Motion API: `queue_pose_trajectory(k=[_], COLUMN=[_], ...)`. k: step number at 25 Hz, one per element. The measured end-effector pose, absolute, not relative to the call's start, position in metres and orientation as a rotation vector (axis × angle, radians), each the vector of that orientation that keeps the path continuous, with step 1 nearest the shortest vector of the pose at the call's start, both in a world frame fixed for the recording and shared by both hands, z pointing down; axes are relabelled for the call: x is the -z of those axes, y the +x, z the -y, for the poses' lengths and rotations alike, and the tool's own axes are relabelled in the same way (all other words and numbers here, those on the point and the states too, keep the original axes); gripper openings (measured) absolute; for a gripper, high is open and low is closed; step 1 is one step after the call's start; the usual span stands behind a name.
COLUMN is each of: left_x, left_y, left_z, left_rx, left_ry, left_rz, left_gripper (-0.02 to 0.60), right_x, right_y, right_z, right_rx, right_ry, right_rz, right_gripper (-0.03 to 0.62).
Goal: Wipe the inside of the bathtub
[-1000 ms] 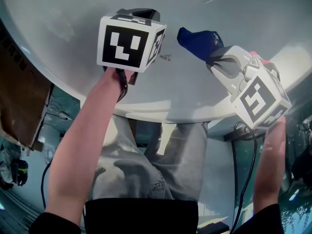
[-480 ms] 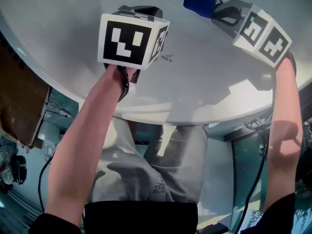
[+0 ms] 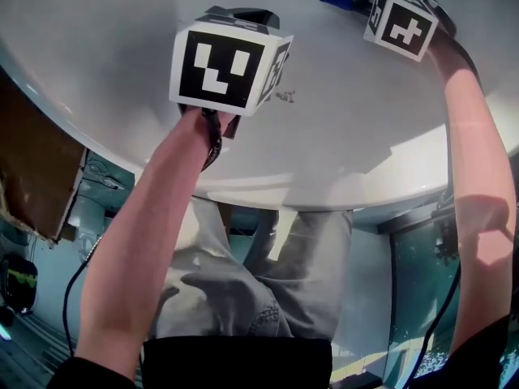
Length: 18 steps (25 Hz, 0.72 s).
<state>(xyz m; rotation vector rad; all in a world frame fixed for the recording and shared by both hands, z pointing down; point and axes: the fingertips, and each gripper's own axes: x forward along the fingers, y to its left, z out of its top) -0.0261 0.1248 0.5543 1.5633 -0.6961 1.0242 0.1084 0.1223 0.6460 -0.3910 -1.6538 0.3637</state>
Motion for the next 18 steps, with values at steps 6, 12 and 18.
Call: queue_pose_trajectory(k=[6, 12, 18], left_x=[-0.554, -0.557, -0.557], left_y=[-0.029, -0.026, -0.024], left_z=[-0.122, -0.127, -0.129], left_rx=[-1.027, -1.029, -1.032], left_ry=[1.559, 1.556, 1.558], left_rz=[0.699, 0.695, 0.694], left_gripper=[0.005, 0.005, 0.005], right_x=[-0.662, -0.667, -0.665], right_y=[0.106, 0.12, 0.129], right_z=[-0.146, -0.172, -0.184], right_rx=[-0.313, -0.335, -0.36], right_ry=[-0.514, -0.561, -0.569], right_rz=[1.582, 1.532, 1.494], right_gripper=[0.023, 0.023, 0.023])
